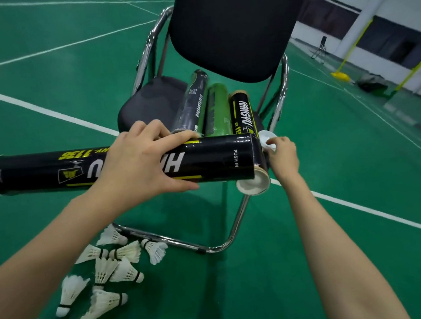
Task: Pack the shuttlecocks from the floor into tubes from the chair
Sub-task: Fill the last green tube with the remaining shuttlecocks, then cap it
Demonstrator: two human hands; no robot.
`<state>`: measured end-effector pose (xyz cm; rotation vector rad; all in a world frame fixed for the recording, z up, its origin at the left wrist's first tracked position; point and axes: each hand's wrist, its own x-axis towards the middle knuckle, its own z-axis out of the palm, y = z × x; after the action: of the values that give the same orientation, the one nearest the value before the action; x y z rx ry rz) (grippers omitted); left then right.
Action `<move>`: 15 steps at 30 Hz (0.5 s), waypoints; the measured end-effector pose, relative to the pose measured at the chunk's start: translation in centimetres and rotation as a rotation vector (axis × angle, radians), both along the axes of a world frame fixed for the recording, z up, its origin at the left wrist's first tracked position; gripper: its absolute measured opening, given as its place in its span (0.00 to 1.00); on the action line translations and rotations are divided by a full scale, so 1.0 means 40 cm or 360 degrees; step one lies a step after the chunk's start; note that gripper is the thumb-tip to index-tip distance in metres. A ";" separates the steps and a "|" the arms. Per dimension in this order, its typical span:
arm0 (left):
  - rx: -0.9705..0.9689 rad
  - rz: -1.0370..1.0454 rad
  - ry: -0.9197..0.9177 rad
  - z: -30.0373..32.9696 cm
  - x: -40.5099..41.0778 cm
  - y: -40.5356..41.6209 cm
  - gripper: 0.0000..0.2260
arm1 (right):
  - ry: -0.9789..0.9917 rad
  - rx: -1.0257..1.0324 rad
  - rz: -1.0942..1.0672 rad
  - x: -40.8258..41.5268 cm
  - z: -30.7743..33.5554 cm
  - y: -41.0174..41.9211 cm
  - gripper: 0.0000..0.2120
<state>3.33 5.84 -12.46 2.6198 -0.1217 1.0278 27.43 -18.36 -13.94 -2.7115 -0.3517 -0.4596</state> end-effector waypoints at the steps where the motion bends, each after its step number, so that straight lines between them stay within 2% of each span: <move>1: -0.0007 -0.0005 -0.0007 -0.002 0.007 0.000 0.35 | -0.0023 -0.0065 -0.0019 0.004 -0.001 0.004 0.12; 5: -0.0017 -0.0007 0.0000 -0.006 0.023 -0.005 0.37 | -0.0124 -0.0312 -0.0061 0.023 0.001 0.009 0.14; 8: -0.0028 -0.0017 -0.0004 -0.008 0.026 -0.008 0.37 | -0.0138 -0.0358 -0.0085 0.033 0.006 0.011 0.13; 12: -0.0021 -0.0012 -0.0003 -0.011 0.024 -0.009 0.37 | -0.0145 -0.0159 -0.0096 0.022 0.016 0.012 0.09; 15: -0.0021 -0.0009 -0.0011 -0.009 0.018 -0.012 0.37 | -0.0137 0.0163 -0.0097 -0.005 0.041 0.019 0.07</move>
<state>4.07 5.37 -12.83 2.6031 -0.1234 1.0323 27.23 -17.59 -12.31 -2.6145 -0.2612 -0.5963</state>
